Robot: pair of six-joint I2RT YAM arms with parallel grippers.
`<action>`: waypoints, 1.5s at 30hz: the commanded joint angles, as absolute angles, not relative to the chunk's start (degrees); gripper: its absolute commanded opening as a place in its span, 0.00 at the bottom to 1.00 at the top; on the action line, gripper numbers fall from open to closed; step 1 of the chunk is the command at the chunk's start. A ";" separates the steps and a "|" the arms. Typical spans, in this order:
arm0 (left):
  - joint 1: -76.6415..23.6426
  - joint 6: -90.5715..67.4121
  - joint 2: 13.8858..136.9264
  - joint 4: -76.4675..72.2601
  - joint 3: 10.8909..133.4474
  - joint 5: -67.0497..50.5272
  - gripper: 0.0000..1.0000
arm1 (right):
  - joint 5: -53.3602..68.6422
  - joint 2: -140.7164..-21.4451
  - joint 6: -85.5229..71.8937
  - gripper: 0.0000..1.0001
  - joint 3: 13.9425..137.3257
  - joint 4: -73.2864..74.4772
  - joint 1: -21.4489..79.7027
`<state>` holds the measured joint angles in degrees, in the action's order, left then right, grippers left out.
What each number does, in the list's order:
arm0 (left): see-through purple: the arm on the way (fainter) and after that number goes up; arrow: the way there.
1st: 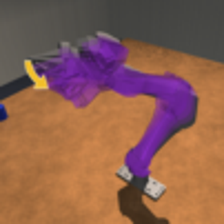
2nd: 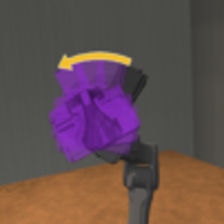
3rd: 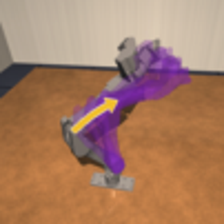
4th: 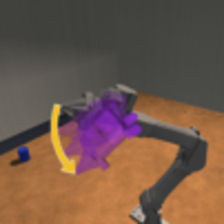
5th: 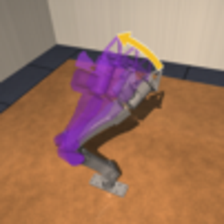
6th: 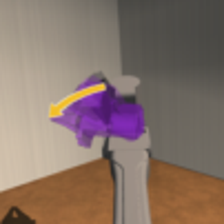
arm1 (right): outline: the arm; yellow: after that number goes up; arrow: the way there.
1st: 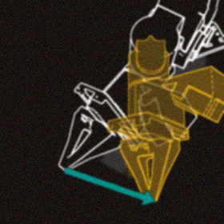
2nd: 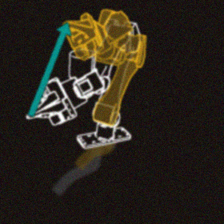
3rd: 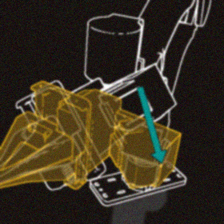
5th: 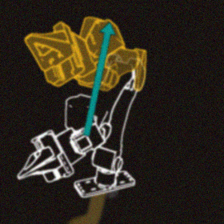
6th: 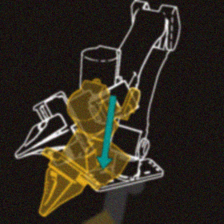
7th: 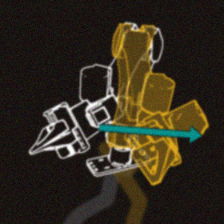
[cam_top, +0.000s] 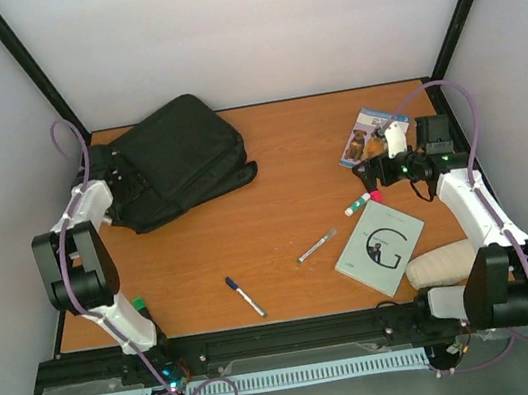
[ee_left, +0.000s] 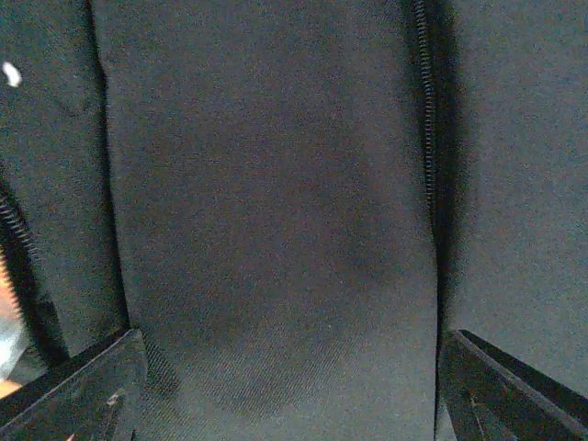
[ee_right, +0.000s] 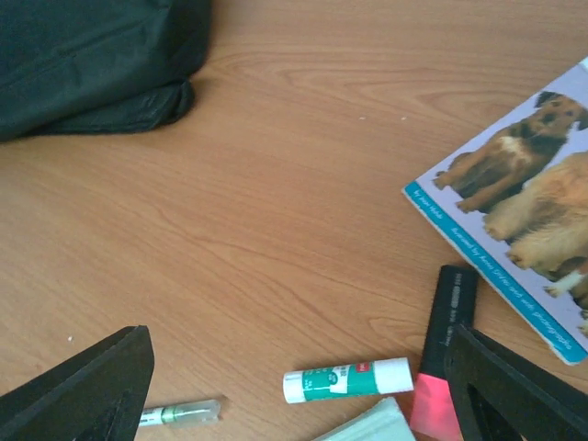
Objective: Pack the student bag
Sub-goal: Adjust the student bag at the center of the board.
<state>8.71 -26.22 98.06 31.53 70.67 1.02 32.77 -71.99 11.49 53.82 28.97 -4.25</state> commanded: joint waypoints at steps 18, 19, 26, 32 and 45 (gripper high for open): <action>14.31 -33.86 103.76 39.86 81.24 7.81 0.94 | 44.30 -75.30 16.92 0.86 53.45 31.34 -3.30; 15.05 -33.99 104.64 39.84 81.56 7.40 0.94 | 44.62 -75.30 16.88 0.86 53.61 31.57 -3.29; 16.19 -33.22 109.66 36.07 81.04 -1.19 0.87 | 45.41 -74.49 16.34 0.86 54.49 32.10 -3.25; 14.00 -33.01 108.47 32.57 76.96 -7.62 0.81 | 45.43 -74.75 16.44 0.85 54.32 32.15 -3.25; -9.44 -37.07 101.39 30.35 64.92 -11.00 0.72 | 46.73 -75.31 16.10 0.85 54.64 32.33 -3.25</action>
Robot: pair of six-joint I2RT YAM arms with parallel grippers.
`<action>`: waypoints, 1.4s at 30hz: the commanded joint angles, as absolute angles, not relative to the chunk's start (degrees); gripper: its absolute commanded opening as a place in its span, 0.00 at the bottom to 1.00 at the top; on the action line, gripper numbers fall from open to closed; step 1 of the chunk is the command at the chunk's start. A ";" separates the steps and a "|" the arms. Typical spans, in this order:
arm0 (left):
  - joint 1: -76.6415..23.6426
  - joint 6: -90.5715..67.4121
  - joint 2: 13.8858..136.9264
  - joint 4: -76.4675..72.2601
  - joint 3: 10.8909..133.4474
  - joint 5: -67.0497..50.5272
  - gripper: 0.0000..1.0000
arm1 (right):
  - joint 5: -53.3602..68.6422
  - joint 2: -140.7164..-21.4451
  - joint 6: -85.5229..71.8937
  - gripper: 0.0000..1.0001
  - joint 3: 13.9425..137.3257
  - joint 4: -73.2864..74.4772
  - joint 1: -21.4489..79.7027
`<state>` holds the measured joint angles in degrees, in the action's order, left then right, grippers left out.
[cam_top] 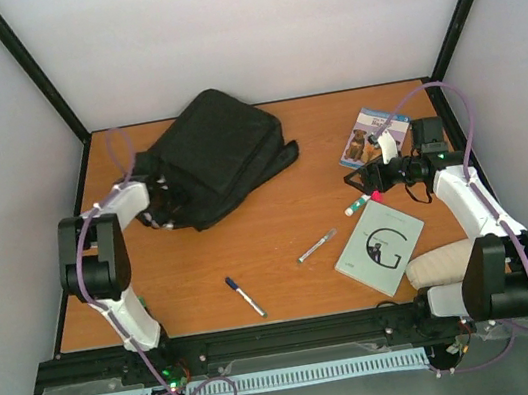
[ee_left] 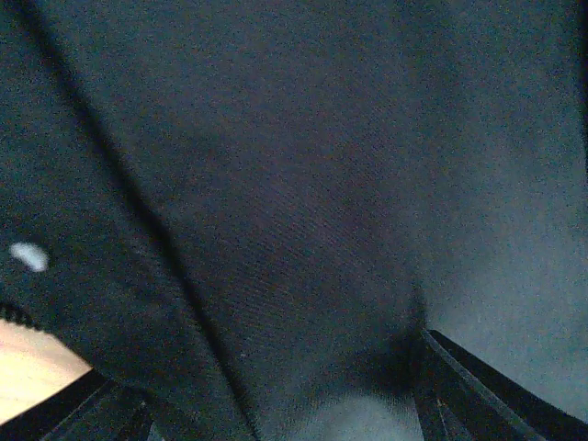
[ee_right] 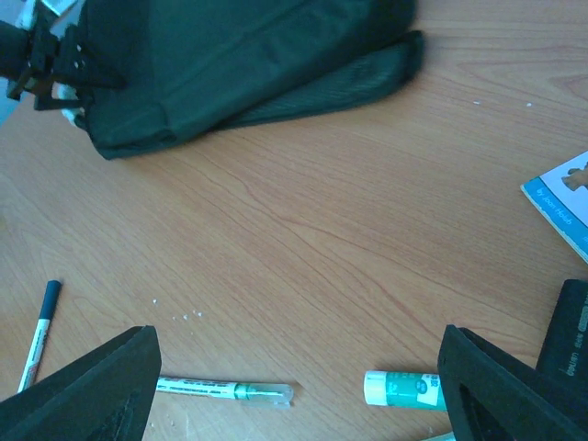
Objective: Pack the student bag
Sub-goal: Adjust the student bag at the center of the board.
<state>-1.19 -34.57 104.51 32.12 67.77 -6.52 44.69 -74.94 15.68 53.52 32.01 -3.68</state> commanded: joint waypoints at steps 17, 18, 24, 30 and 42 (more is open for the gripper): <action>-14.05 -29.68 94.77 43.62 78.51 -5.87 0.95 | 45.76 -76.33 14.72 0.83 55.63 32.70 -3.05; -12.80 -29.45 95.59 42.73 79.34 -5.75 0.96 | 45.22 -76.53 14.55 0.83 56.03 32.74 -2.76; -6.49 -26.55 105.67 40.49 89.94 -5.13 1.00 | 41.39 -80.77 12.53 0.76 58.82 32.94 2.28; -1.34 -25.92 116.90 39.37 99.99 -9.30 1.00 | 36.05 -88.81 12.33 0.74 64.12 33.71 11.44; -0.97 -25.63 121.82 34.41 94.68 -23.11 0.93 | 32.62 -110.39 8.80 0.74 79.21 35.68 18.82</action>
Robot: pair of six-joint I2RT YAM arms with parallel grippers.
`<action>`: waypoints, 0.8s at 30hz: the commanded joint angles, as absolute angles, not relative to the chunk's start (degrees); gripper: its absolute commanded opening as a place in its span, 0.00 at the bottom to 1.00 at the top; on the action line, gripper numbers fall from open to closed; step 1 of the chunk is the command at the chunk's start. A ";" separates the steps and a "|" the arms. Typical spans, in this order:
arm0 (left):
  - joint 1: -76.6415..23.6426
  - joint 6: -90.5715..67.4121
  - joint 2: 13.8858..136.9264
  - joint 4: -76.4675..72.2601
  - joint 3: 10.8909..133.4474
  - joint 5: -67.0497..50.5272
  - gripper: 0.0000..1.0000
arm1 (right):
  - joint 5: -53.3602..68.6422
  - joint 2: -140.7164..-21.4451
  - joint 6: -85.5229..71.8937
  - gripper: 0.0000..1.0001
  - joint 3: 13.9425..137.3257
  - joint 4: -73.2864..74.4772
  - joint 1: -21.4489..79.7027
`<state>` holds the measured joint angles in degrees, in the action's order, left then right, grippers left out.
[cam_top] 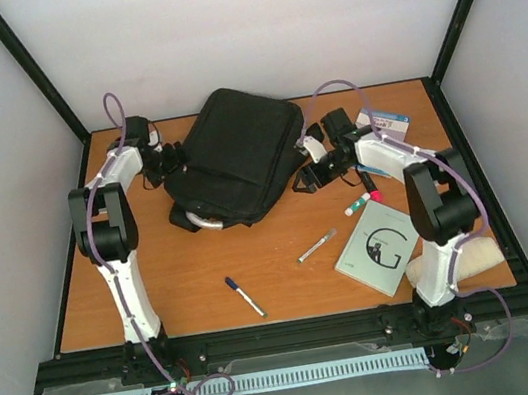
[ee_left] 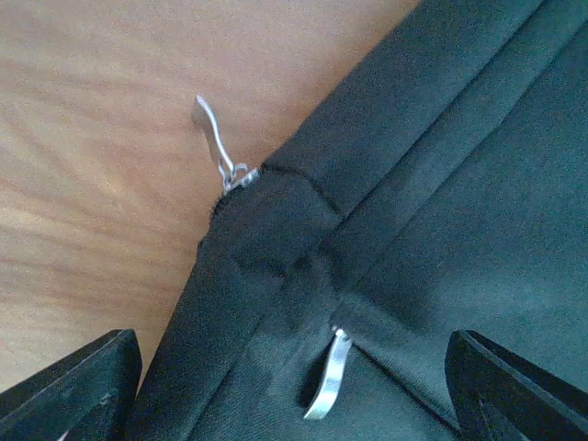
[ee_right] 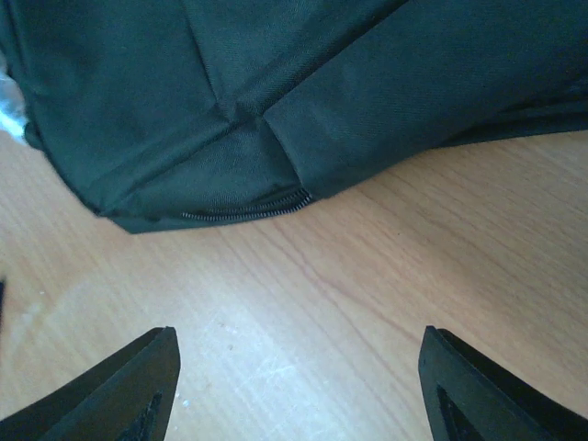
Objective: Pack the student bag
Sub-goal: Adjust the student bag at the center of the board.
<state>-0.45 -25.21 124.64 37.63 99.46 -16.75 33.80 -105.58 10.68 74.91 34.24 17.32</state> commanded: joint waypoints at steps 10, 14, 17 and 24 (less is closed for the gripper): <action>-8.85 -31.41 105.61 23.81 69.01 -22.10 0.90 | 30.28 -124.43 8.52 0.76 93.98 39.30 19.47; -11.85 -32.01 99.45 23.47 62.48 -19.39 0.89 | 30.55 -126.16 8.25 0.76 96.39 40.10 19.45; -12.51 -32.51 95.06 22.86 57.61 -18.80 0.89 | 30.69 -126.21 8.06 0.76 96.50 39.98 19.48; -13.47 -34.07 89.95 20.46 50.15 -20.64 0.88 | 30.47 -126.27 8.03 0.77 96.36 40.17 19.45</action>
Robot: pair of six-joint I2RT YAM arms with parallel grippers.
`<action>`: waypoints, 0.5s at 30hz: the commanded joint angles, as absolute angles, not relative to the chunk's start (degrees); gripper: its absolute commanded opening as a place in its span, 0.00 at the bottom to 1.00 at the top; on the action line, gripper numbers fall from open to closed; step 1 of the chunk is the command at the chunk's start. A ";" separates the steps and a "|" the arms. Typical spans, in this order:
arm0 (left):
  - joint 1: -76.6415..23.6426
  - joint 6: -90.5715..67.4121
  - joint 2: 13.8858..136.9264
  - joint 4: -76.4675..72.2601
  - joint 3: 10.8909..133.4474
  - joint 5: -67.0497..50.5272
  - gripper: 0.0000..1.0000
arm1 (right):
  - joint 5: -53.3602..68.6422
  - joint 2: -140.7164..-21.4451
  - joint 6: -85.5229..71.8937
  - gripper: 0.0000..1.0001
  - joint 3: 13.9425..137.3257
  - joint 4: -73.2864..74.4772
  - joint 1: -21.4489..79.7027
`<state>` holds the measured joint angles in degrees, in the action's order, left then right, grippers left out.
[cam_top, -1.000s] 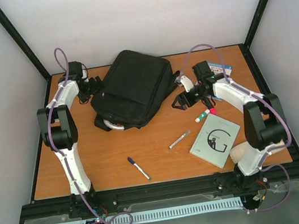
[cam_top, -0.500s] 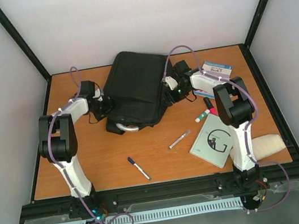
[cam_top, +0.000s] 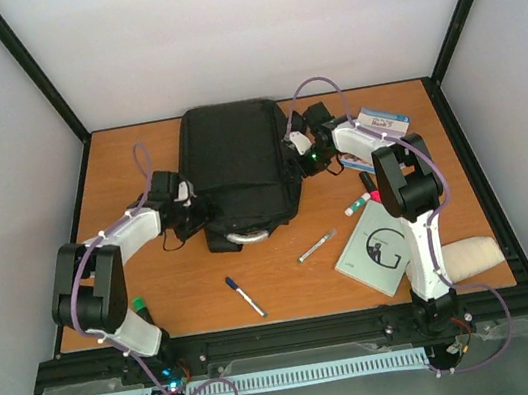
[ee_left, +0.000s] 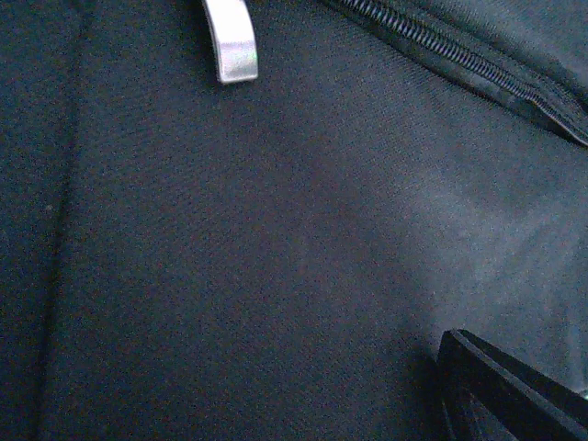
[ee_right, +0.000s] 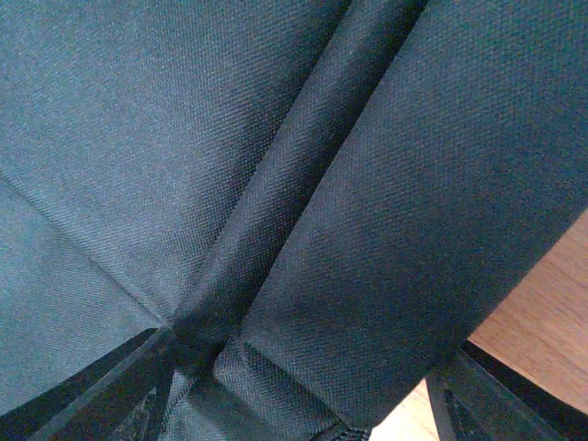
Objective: Pack the student bag
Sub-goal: Adjust the student bag at the center of the board.
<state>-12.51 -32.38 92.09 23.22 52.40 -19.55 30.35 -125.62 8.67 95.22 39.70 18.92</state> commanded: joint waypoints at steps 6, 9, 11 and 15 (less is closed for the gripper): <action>-13.86 -34.54 89.94 20.64 49.00 -19.91 0.88 | 30.56 -126.47 7.27 0.77 97.20 40.36 19.45; -13.89 -34.20 88.77 22.05 49.07 -19.33 0.91 | 29.68 -125.92 7.78 0.78 98.03 41.50 19.36; -13.89 -33.74 87.07 23.80 49.51 -18.09 0.93 | 29.57 -124.40 8.43 0.79 97.96 42.41 18.96; -13.89 -33.96 83.40 31.13 51.65 -12.90 0.99 | 29.28 -119.11 9.52 0.84 96.11 44.05 17.09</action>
<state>-13.37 -33.89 87.66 23.99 49.32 -17.67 30.13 -125.19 8.40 96.31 41.69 18.57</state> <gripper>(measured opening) 0.967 0.821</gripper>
